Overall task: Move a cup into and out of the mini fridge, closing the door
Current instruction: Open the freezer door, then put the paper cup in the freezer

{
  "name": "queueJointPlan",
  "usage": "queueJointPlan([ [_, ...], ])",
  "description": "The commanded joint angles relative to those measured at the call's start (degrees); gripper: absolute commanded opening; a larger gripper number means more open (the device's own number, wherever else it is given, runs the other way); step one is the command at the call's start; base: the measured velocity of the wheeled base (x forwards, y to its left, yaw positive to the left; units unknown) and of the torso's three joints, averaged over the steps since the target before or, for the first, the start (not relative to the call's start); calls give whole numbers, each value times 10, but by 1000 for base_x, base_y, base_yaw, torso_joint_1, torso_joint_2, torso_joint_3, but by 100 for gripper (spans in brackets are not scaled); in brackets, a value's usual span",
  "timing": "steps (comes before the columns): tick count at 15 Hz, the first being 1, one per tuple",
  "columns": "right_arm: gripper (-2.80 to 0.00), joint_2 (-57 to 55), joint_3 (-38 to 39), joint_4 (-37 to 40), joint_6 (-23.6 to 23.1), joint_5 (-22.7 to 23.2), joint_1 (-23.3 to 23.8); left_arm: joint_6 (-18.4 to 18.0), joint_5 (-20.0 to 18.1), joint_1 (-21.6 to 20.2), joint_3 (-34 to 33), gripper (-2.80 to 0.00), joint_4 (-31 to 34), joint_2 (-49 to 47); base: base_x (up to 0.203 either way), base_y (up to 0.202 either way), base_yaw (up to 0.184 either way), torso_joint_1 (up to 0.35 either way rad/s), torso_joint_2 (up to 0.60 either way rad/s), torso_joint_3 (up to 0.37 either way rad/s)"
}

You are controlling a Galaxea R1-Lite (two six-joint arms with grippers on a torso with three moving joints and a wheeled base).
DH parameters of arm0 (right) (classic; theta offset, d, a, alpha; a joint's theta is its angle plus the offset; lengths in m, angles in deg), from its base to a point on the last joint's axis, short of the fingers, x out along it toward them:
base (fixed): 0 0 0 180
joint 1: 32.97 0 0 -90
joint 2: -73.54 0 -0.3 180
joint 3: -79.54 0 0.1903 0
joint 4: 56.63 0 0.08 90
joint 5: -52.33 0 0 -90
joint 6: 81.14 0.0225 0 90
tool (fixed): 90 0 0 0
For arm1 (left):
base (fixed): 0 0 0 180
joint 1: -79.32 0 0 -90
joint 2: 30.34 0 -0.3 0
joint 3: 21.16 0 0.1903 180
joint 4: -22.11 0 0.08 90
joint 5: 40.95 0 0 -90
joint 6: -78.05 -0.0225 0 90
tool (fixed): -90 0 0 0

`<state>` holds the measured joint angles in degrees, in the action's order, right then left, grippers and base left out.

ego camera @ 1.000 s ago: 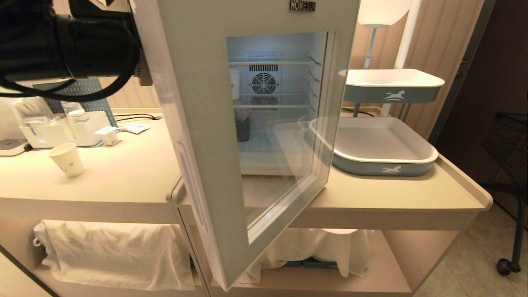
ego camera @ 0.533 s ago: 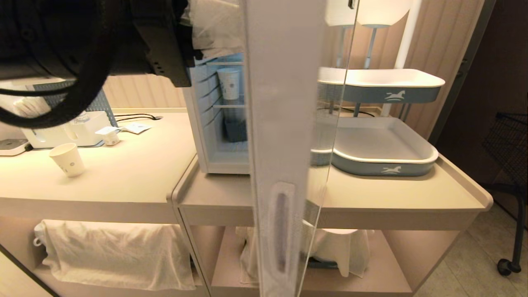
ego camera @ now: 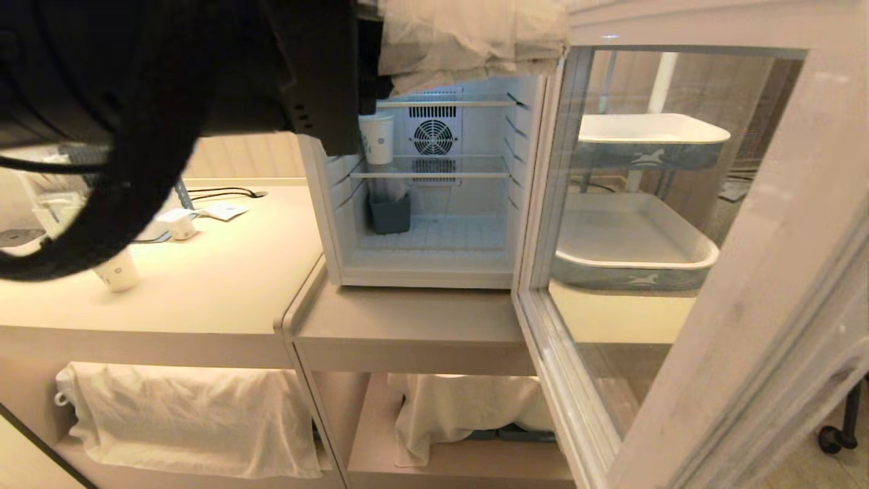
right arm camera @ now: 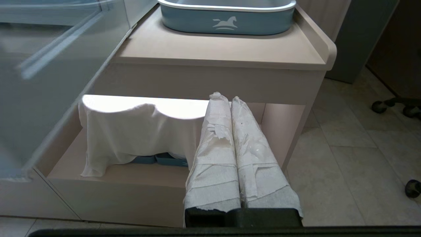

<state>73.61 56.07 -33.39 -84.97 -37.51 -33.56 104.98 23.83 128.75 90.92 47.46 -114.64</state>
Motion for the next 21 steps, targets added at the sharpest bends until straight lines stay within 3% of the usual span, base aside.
queueJointPlan([
  [1, -280, -1, 0, 0, 0, 0, 0, -1, 42, -7, -5, -280, 4, 4, 0, 0, 0, 0, 0, 0],
  [3, -280, -1, 0, 0, 0, 0, 0, -14, 98, -45, -7, -280, 8, 2, 0, 0, 0, 0, 0, 0],
  [6, -280, -1, 0, 0, 0, 0, 0, -60, 109, -147, -37, -280, 12, 14, 0, 0, 0, 0, 0, 0],
  [9, -280, -1, 0, 0, 0, 0, 0, -187, 70, -319, -78, -280, 81, 43, 0, 0, 0, 0, 0, 0],
  [11, -280, -1, 0, 0, 0, 0, 0, -318, 31, -423, -124, -280, 184, 101, 0, 0, 0, 0, 0, 0],
  [13, -280, -1, 0, 0, 0, 0, 0, -378, 15, -474, -215, -280, 217, 176, 0, 0, 0, 0, 0, 0],
  [18, -280, -1, 0, 0, 0, 0, 0, -411, 19, -520, -462, -280, 238, 483, 0, 0, 0, 0, 0, 0],
  [21, -280, -1, 0, 0, 0, 0, 0, -361, 120, -531, -617, -280, 237, 648, 0, 0, 0, 0, 0, 0],
])
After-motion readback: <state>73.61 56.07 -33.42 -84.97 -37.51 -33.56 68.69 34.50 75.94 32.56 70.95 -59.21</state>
